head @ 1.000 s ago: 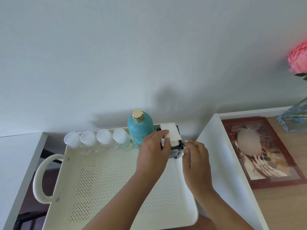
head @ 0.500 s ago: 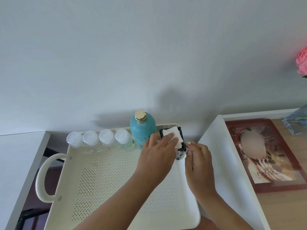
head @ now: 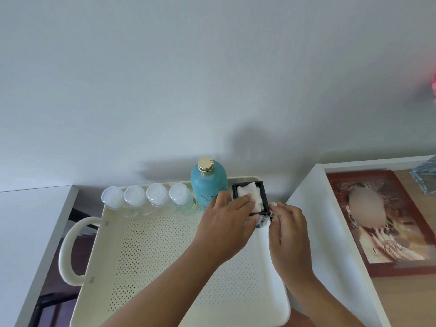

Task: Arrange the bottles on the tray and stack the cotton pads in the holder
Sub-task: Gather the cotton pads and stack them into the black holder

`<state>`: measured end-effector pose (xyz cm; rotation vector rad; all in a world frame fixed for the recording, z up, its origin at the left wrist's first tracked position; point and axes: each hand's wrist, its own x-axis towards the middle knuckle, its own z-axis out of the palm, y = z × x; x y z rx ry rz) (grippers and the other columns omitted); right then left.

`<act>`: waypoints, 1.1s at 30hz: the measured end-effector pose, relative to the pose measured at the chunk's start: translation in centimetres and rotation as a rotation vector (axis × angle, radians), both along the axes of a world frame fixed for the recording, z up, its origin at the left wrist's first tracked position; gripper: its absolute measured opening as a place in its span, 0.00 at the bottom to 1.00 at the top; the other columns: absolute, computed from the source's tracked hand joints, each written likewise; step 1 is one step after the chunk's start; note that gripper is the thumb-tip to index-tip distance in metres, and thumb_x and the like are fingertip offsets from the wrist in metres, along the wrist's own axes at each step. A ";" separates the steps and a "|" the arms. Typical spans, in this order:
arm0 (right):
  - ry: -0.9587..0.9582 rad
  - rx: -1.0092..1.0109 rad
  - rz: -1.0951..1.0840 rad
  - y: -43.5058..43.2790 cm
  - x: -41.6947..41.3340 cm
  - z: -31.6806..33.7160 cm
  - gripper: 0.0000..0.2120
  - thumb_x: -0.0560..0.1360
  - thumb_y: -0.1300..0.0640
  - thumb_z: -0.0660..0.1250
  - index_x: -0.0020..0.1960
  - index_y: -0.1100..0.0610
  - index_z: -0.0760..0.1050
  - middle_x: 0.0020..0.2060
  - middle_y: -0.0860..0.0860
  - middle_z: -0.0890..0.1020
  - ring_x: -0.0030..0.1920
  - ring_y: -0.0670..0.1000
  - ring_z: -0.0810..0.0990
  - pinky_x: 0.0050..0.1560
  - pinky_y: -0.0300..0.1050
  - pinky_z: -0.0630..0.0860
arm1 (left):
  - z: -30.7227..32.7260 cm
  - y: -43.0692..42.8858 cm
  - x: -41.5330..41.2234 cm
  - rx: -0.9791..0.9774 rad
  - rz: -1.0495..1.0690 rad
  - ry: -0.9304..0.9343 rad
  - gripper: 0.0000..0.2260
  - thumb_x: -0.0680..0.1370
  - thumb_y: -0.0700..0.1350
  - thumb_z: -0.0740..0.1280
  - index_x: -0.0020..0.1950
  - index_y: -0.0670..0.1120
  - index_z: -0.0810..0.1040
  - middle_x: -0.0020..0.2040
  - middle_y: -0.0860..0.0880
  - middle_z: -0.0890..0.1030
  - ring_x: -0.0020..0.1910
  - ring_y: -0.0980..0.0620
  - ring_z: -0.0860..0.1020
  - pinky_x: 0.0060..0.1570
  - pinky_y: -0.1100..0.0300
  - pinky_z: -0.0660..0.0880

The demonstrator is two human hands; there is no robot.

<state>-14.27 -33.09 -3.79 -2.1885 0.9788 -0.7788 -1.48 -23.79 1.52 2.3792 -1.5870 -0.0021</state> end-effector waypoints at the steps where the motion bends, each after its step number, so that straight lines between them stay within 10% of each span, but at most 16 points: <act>1: 0.001 -0.003 -0.003 0.0 0.0 0.0 0.14 0.79 0.60 0.56 0.60 0.58 0.75 0.56 0.50 0.75 0.59 0.48 0.73 0.59 0.42 0.72 | 0.0 0.0 0.0 0.023 -0.002 0.009 0.18 0.79 0.57 0.57 0.62 0.51 0.78 0.62 0.58 0.80 0.51 0.47 0.73 0.50 0.53 0.77; 15: 0.017 -0.019 -0.002 0.0 0.0 -0.1 0.15 0.78 0.57 0.56 0.61 0.57 0.75 0.56 0.49 0.75 0.58 0.47 0.73 0.57 0.38 0.70 | -0.9 0.4 -0.5 0.106 -0.123 -0.081 0.26 0.81 0.60 0.53 0.73 0.46 0.68 0.75 0.50 0.67 0.77 0.47 0.57 0.74 0.44 0.56; 33: 0.028 -0.011 -0.014 0.2 0.0 0.2 0.15 0.78 0.55 0.56 0.60 0.57 0.75 0.56 0.51 0.76 0.56 0.47 0.74 0.54 0.36 0.72 | -1.3 1.2 -0.5 0.097 -0.144 -0.035 0.27 0.81 0.60 0.53 0.74 0.46 0.66 0.76 0.50 0.67 0.76 0.50 0.59 0.74 0.44 0.58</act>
